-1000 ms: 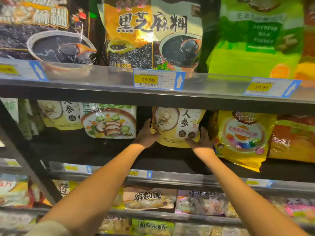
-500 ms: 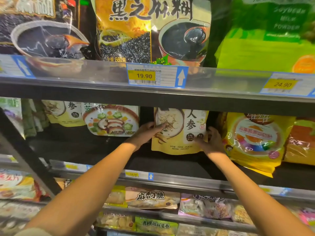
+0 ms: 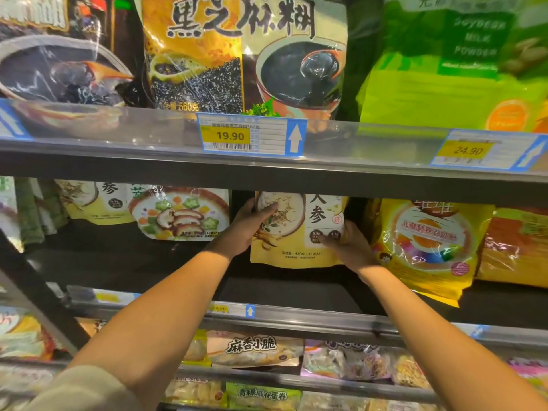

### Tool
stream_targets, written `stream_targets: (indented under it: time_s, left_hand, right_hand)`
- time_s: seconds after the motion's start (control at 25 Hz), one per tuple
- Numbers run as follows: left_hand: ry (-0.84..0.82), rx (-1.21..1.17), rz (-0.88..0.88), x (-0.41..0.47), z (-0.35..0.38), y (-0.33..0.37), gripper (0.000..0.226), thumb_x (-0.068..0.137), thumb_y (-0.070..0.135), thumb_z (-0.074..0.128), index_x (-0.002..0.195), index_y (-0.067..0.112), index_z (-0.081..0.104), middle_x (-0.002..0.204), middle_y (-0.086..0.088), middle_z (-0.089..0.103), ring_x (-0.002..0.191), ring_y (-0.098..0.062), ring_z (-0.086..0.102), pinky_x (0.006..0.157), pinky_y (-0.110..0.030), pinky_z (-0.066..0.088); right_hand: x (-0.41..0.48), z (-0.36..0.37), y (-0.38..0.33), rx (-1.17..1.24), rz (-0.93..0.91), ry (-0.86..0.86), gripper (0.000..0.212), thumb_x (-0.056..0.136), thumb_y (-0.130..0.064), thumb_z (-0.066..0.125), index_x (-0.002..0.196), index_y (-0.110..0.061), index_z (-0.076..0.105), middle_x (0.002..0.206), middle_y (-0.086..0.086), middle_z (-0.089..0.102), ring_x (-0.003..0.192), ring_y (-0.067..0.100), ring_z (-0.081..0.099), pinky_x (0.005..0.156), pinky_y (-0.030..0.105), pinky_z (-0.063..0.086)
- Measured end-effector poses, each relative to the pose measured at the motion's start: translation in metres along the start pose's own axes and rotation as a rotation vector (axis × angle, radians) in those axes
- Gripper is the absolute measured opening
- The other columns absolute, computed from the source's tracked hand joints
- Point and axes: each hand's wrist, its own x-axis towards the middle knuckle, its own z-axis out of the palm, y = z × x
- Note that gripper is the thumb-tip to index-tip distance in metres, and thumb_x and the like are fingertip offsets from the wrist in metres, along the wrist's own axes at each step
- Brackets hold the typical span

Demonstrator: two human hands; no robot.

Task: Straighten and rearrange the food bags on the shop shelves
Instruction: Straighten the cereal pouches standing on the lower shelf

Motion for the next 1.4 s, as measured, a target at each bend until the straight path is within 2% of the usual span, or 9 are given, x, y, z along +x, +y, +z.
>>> stream_targets:
  time_s: [0.16,0.32,0.52,0.68,0.84,0.96,1.08,1.24,1.4]
  left_hand:
    - [0.003,0.033,0.029,-0.017,0.000,0.007,0.027,0.094,0.030,0.074,0.120,0.030,0.066,0.110,-0.001,0.081,0.105,-0.022,0.077,0.094,-0.047,0.061]
    - [0.010,0.056,0.067,-0.038,-0.007,0.006,0.021,0.095,0.030,0.073,0.114,0.035,0.066,0.113,0.000,0.080,0.109,-0.022,0.074,0.099,-0.048,0.058]
    - [0.070,0.154,0.153,-0.076,-0.012,0.013,0.034,0.095,0.037,0.072,0.127,0.029,0.063,0.128,-0.002,0.071,0.115,-0.017,0.068,0.089,-0.030,0.056]
    - [0.140,0.192,0.178,-0.116,-0.013,0.022,0.055,0.096,0.036,0.072,0.146,0.021,0.054,0.138,0.001,0.061,0.122,-0.021,0.061,0.093,-0.035,0.054]
    - [0.104,0.124,0.049,-0.168,-0.019,0.022,0.069,0.097,0.035,0.071,0.153,0.008,0.040,0.122,-0.001,0.063,0.074,-0.019,0.077,0.050,-0.041,0.063]
    - [0.096,0.138,0.102,-0.197,-0.019,0.030,0.082,0.101,0.033,0.067,0.158,-0.003,0.020,0.126,-0.001,0.047,0.046,0.004,0.065,0.037,-0.018,0.052]
    - [0.090,0.148,0.191,-0.215,-0.023,0.038,0.078,0.100,0.040,0.066,0.157,0.004,0.028,0.141,-0.004,0.048,0.074,-0.005,0.067,0.043,-0.024,0.058]
    - [0.043,0.058,0.169,-0.241,-0.038,0.014,0.074,0.095,0.042,0.072,0.158,0.026,0.035,0.152,-0.006,0.053,0.088,-0.032,0.079,0.052,-0.048,0.064]
    - [0.028,0.044,0.178,-0.273,-0.037,-0.013,0.055,0.098,0.037,0.069,0.148,0.026,0.050,0.143,-0.004,0.062,0.095,-0.018,0.078,0.058,-0.038,0.066]
  right_hand:
    - [-0.010,0.003,-0.008,-0.006,0.014,0.024,0.056,0.089,-0.038,0.078,0.136,-0.022,0.051,0.134,-0.001,0.064,0.122,0.020,0.059,0.095,0.035,0.048]
    - [-0.027,0.004,-0.015,-0.008,0.023,0.031,0.062,0.088,-0.038,0.078,0.140,-0.020,0.050,0.138,0.002,0.063,0.127,0.025,0.059,0.099,0.039,0.049]
    - [-0.073,0.005,-0.028,0.129,-0.020,0.052,0.057,0.091,-0.024,0.078,0.140,-0.018,0.050,0.125,-0.002,0.065,0.116,0.016,0.061,0.090,0.025,0.050]
    - [-0.112,0.005,-0.038,0.161,-0.072,0.037,0.051,0.089,-0.028,0.080,0.131,-0.023,0.052,0.116,-0.007,0.069,0.101,0.001,0.065,0.073,0.014,0.052]
    - [-0.155,0.010,-0.042,0.179,-0.076,0.044,0.053,0.088,-0.030,0.081,0.133,-0.020,0.055,0.119,-0.006,0.070,0.105,0.009,0.069,0.087,0.034,0.060]
    - [-0.181,0.010,-0.054,0.197,-0.105,0.065,0.055,0.089,-0.025,0.080,0.137,-0.018,0.053,0.118,-0.009,0.070,0.102,0.002,0.068,0.073,0.020,0.058]
    - [-0.203,0.006,-0.072,0.202,-0.096,0.045,0.053,0.091,-0.027,0.078,0.137,-0.020,0.053,0.119,-0.010,0.069,0.101,0.000,0.067,0.065,0.015,0.054]
    - [-0.238,0.006,-0.075,0.223,-0.050,0.016,0.054,0.089,-0.030,0.080,0.136,-0.020,0.054,0.123,-0.005,0.070,0.106,0.007,0.069,0.071,0.019,0.054]
    - [-0.282,0.002,-0.056,0.297,0.025,-0.033,0.055,0.084,-0.041,0.083,0.131,-0.027,0.059,0.121,-0.008,0.074,0.106,0.010,0.073,0.086,0.031,0.060]
